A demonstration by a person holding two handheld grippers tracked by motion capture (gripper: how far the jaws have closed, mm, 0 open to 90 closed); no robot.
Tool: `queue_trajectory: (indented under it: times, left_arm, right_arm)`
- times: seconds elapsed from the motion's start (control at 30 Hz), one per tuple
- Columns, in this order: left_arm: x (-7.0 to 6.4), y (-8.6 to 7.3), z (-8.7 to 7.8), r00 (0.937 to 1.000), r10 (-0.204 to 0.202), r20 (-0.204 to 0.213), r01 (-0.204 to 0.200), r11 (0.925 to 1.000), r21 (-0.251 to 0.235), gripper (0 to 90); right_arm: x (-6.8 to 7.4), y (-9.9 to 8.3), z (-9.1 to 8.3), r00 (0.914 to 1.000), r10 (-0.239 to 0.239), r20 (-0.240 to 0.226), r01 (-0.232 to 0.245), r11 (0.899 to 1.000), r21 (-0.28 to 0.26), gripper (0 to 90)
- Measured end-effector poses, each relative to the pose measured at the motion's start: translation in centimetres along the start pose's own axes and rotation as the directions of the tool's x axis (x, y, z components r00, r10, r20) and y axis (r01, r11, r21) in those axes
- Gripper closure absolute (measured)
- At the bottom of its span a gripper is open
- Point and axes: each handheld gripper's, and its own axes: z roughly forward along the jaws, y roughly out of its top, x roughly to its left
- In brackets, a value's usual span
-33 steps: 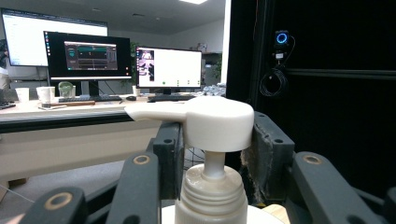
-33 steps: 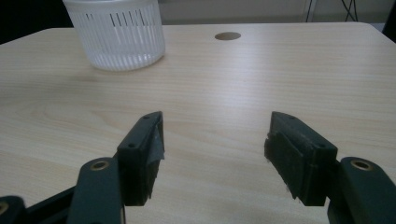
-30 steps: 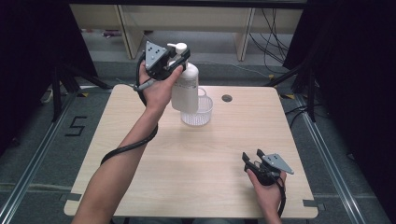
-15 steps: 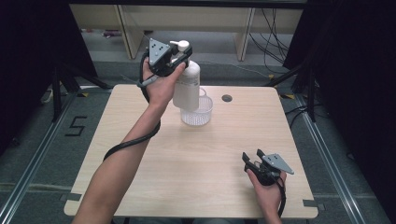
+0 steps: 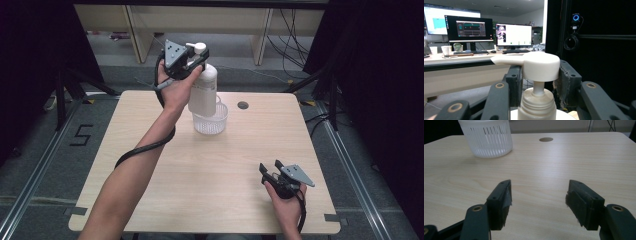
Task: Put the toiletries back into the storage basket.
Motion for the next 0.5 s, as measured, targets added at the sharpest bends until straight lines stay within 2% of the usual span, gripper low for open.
queue_trajectory:
  times: [0.03, 0.07, 0.1, 0.5]
  left_arm:
    - [0.0, -0.1, 0.1, 1.0, -0.001, -0.001, 0.001, 1.0, 0.003, 59.1]
    - [-0.2, -0.2, 0.1, 0.9996, -0.03, -0.003, 0.03, 0.9994, 0.019, 59.2]
    - [0.0, -0.1, 0.3, 1.0, 0.003, 0.0, -0.003, 1.0, 0.004, 59.2]
    - [-0.2, -0.5, 1.4, 1.0, 0.004, -0.001, -0.004, 0.9998, 0.017, 59.2]
  right_arm:
    - [0.1, 0.0, 0.0, 0.9999, 0.011, 0.0, -0.011, 1.0, 0.003, 37.3]
    - [-0.1, 0.0, 0.1, 0.9999, -0.012, 0.003, 0.012, 1.0, -0.007, 37.3]
    - [-0.1, 0.0, 0.1, 0.9999, -0.012, 0.004, 0.012, 1.0, -0.008, 37.3]
    - [-0.1, 0.0, 0.1, 0.9999, -0.007, 0.014, 0.007, 1.0, -0.004, 37.3]
